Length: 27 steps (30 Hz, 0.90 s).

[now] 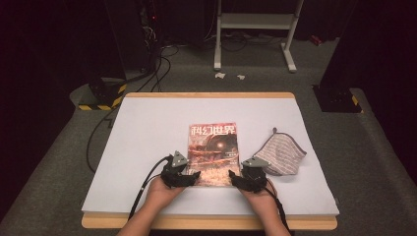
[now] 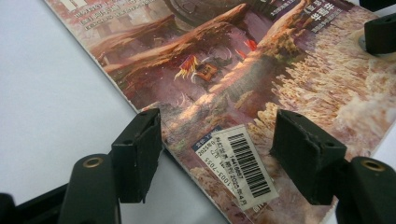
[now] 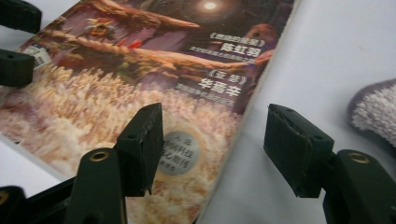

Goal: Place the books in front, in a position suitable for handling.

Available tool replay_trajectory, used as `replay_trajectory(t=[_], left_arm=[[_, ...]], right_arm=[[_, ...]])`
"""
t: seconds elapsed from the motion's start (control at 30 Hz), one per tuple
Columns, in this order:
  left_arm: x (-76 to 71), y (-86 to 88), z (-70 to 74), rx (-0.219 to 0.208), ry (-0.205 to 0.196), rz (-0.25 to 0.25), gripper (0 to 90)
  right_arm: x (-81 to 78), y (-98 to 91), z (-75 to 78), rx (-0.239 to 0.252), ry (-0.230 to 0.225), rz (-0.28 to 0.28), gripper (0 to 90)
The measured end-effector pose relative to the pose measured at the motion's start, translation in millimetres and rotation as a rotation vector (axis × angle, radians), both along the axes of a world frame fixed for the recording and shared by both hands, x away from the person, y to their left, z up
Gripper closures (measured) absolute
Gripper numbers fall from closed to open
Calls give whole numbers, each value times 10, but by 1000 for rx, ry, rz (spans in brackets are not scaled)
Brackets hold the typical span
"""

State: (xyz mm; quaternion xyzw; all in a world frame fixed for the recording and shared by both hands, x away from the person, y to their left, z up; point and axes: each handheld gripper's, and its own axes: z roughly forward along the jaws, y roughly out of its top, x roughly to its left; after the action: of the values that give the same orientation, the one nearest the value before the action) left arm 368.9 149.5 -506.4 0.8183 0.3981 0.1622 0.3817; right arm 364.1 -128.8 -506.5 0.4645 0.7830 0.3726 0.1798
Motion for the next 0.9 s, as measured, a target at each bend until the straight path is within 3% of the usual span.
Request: replay_trajectory(t=[0.1, 0.4, 0.9], left_arm=[[38, 30, -14, -36, 47, 25, 317], [24, 28, -32, -51, 43, 27, 287], [-30, 35, -22, -49, 48, 28, 315]], right_arm=[[41, -21, -7, 14, 10, -7, 374], [143, 58, -18, 31, 32, 17, 388], [113, 71, -6, 12, 22, 26, 427]])
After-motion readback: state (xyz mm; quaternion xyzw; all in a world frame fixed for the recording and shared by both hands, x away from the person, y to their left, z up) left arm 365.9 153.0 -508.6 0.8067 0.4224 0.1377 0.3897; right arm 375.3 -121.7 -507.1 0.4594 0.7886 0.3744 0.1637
